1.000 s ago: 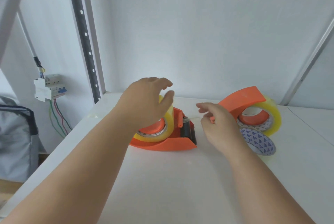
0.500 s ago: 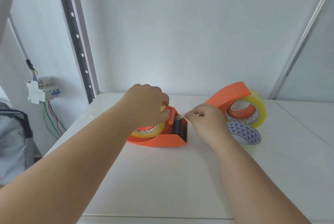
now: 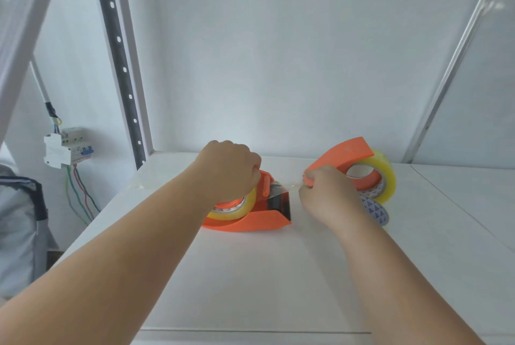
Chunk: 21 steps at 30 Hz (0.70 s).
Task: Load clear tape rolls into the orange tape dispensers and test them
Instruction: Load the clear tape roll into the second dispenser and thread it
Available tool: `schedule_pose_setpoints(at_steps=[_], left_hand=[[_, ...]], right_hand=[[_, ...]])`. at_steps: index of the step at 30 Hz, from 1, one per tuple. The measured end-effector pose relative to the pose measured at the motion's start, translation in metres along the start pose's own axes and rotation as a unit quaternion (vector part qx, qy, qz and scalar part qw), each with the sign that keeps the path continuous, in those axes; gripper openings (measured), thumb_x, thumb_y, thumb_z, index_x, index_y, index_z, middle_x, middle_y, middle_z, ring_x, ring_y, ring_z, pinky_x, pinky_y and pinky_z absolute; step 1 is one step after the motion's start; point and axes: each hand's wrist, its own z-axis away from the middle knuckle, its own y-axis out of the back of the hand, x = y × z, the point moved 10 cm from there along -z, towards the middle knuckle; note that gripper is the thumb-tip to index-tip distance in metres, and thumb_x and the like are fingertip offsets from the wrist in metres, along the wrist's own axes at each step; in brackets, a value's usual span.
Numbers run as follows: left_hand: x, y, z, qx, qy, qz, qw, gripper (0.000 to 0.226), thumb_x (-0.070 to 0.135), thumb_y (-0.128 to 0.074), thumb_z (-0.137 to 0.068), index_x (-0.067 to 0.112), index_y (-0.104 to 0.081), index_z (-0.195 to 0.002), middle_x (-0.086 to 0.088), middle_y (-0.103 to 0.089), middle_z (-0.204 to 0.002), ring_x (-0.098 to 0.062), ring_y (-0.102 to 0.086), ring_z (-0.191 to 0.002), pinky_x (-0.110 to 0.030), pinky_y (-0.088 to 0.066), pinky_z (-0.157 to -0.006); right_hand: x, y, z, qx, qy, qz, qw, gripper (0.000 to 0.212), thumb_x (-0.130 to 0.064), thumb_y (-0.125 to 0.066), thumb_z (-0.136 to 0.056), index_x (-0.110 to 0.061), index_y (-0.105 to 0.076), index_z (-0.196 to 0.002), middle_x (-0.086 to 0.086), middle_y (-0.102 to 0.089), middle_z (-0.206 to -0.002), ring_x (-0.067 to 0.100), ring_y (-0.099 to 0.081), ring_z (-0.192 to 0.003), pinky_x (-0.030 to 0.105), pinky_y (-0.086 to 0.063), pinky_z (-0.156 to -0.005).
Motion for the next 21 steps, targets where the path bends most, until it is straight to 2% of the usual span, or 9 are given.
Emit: schedule_pose_setpoints(at_steps=[1, 2, 3, 4, 7, 13, 17, 21], left_hand=[[0.002, -0.001, 0.001, 0.011, -0.005, -0.008, 1.000, 0.037, 0.030, -0.030, -0.094, 0.025, -0.061, -0.112, 0.003, -0.063, -0.107, -0.022, -0.056, -0.094, -0.032, -0.038, -0.078], [0.004, -0.001, 0.001, 0.018, -0.008, -0.016, 1.000, 0.037, 0.031, -0.030, -0.094, 0.024, -0.061, -0.111, 0.002, -0.062, -0.105, -0.023, -0.055, -0.092, -0.032, -0.038, -0.079], [0.006, -0.002, 0.001, 0.022, -0.008, -0.021, 1.000, 0.036, 0.031, -0.029, -0.095, 0.023, -0.061, -0.110, 0.002, -0.062, -0.104, -0.023, -0.054, -0.091, -0.032, -0.038, -0.079], [0.006, -0.002, 0.001, 0.023, -0.006, -0.024, 0.999, 0.036, 0.031, -0.029, -0.095, 0.023, -0.061, -0.110, 0.002, -0.062, -0.103, -0.023, -0.053, -0.089, -0.033, -0.038, -0.079], [0.009, -0.001, 0.000, 0.023, -0.005, -0.034, 0.999, 0.035, 0.032, -0.029, -0.095, 0.023, -0.060, -0.109, 0.002, -0.060, -0.100, -0.021, -0.046, -0.083, -0.033, -0.036, -0.078], [0.011, -0.002, 0.001, 0.014, -0.008, -0.046, 0.999, 0.038, 0.048, -0.035, -0.088, 0.026, -0.061, -0.106, 0.002, -0.059, -0.098, -0.022, -0.051, -0.087, -0.034, -0.037, -0.077], [0.015, -0.004, 0.000, 0.007, -0.012, -0.077, 0.997, 0.042, 0.053, -0.034, -0.087, 0.025, -0.059, -0.105, 0.001, -0.057, -0.095, -0.023, -0.044, -0.081, -0.034, -0.035, -0.074], [0.013, 0.000, 0.002, 0.009, -0.021, -0.061, 0.998, 0.043, 0.053, -0.035, -0.084, 0.028, -0.060, -0.110, 0.001, -0.057, -0.096, -0.022, -0.046, -0.082, -0.034, -0.039, -0.078]], right_hand=[[-0.005, 0.002, 0.001, 0.002, 0.017, 0.003, 1.000, 0.024, -0.014, -0.043, -0.087, -0.015, -0.065, -0.097, 0.013, -0.058, -0.100, 0.034, -0.053, -0.099, 0.035, -0.045, -0.070], [-0.012, 0.004, 0.002, 0.010, 0.031, 0.003, 0.999, 0.033, -0.014, -0.042, -0.089, -0.010, -0.061, -0.116, 0.013, -0.057, -0.118, 0.033, -0.051, -0.113, 0.037, -0.046, -0.084], [-0.019, 0.006, 0.003, 0.023, 0.047, 0.002, 0.999, 0.036, -0.016, -0.042, -0.091, -0.005, -0.059, -0.121, 0.013, -0.056, -0.124, 0.032, -0.049, -0.117, 0.038, -0.044, -0.091], [-0.027, 0.006, 0.005, 0.039, 0.068, 0.006, 0.997, 0.035, -0.019, -0.041, -0.092, -0.004, -0.060, -0.117, 0.013, -0.058, -0.122, 0.032, -0.050, -0.116, 0.038, -0.044, -0.091], [-0.042, -0.007, 0.006, 0.041, 0.107, 0.067, 0.991, 0.034, -0.029, -0.039, -0.095, -0.009, -0.066, -0.096, 0.010, -0.062, -0.106, 0.031, -0.054, -0.104, 0.036, -0.043, -0.078], [-0.041, -0.015, -0.005, 0.018, 0.108, 0.107, 0.988, 0.028, -0.035, -0.046, -0.095, -0.017, -0.066, -0.102, 0.006, -0.062, -0.106, 0.028, -0.056, -0.102, 0.035, -0.040, -0.076], [-0.043, -0.017, -0.008, 0.006, 0.115, 0.107, 0.988, 0.022, -0.031, -0.048, -0.094, -0.015, -0.062, -0.102, 0.006, -0.063, -0.106, 0.029, -0.056, -0.101, 0.034, -0.038, -0.074], [-0.035, -0.020, -0.006, -0.030, 0.094, 0.055, 0.994, 0.018, -0.030, -0.045, -0.096, -0.016, -0.056, -0.101, 0.008, -0.066, -0.099, 0.030, -0.059, -0.094, 0.033, -0.040, -0.071]])
